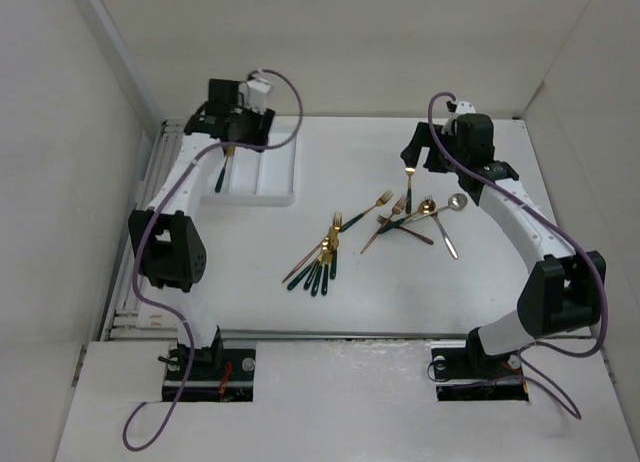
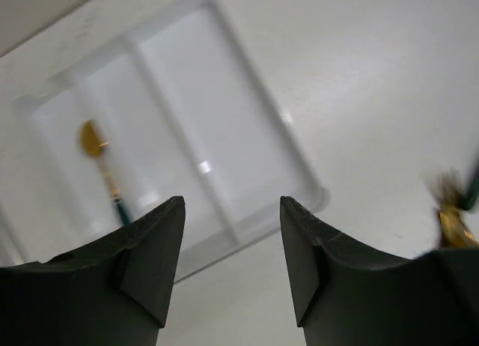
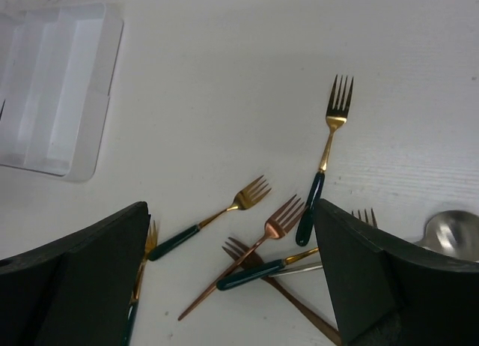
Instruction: Sort the eating utensils into containers
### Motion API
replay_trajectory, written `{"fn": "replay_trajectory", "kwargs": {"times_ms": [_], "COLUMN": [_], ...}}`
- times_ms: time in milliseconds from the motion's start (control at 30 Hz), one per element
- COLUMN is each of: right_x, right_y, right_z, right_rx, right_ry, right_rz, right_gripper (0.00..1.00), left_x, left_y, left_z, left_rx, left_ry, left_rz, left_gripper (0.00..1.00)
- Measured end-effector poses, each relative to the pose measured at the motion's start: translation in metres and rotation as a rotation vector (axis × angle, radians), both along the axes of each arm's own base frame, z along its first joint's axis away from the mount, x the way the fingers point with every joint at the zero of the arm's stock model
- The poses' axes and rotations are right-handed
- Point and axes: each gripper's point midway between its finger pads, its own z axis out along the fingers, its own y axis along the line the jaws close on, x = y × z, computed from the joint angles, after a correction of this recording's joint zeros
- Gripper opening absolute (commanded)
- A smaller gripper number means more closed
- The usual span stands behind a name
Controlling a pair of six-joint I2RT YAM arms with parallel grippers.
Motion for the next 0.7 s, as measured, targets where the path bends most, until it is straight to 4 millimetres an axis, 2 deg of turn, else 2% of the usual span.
{"fn": "replay_trajectory", "kwargs": {"times_ms": [67,100,167,233,300,400,533,700], "right_x": [-0.010,-0.013,-0.019,-0.022,-0.026,-0.033,-0.048,-0.067], "right_y": [0.005,0.007,0.009,0.011,0.012,0.012,0.012,0.010], "right_z": [-0.006,-0.008,-0.014,-0.019,-0.023,-0.027,-0.029,-0.024], "right_rx": [-0.003,-0.003,-0.005,-0.007,-0.008,-0.007,-0.008,-0.003], "right_ry": [0.014,0.018,0.032,0.045,0.055,0.062,0.072,0.053], "right_rz": [0.015,0.020,0.028,0.033,0.036,0.038,0.046,0.046], "right_gripper": [0.95,0.95,0.95,0.95,0.95,0.95,0.95,0.95], "left_x": [-0.032,-0.050,-0.091,-0.133,-0.176,-0.214,-0.230,-0.244], "left_y": [-0.055,-0.079,-0.122,-0.145,-0.153,-0.152,-0.155,-0.147], "left_z": [-0.006,-0.016,-0.050,-0.089,-0.124,-0.150,-0.161,-0.178], "left_rx": [0.003,0.010,0.034,0.058,0.087,0.115,0.132,0.168], "left_ry": [0.034,0.067,0.167,0.281,0.407,0.518,0.548,0.585], "left_rz": [-0.167,-0.248,-0.401,-0.514,-0.590,-0.651,-0.687,-0.695], "left_gripper": [0.43,0.41,0.38,0.38,0.38,0.38,0.38,0.36]}}
